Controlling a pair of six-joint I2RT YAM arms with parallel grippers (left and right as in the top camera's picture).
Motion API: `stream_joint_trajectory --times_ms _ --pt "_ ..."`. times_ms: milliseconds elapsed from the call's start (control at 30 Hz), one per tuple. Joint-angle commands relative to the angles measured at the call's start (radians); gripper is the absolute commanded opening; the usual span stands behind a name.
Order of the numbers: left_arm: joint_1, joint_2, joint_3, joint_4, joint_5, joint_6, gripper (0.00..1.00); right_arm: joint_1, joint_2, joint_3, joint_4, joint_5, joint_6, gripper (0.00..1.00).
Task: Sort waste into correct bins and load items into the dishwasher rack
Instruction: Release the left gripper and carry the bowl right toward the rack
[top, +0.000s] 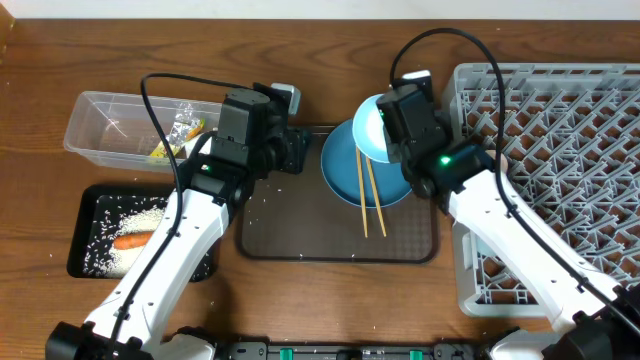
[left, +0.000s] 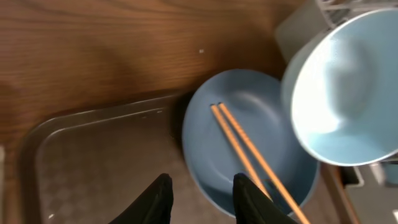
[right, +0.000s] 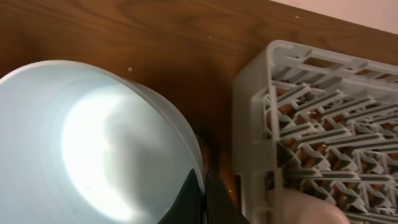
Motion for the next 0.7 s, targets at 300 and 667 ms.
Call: stream_joint_trajectory --times_ms 300,667 --pt "0.005 -0.008 -0.002 -0.014 -0.097 0.02 0.5 -0.063 0.009 -0.005 0.004 0.231 -0.092 0.01" --pt "0.005 -0.008 -0.002 -0.014 -0.097 0.02 0.8 -0.108 0.009 -0.005 0.033 0.333 -0.187 0.01"
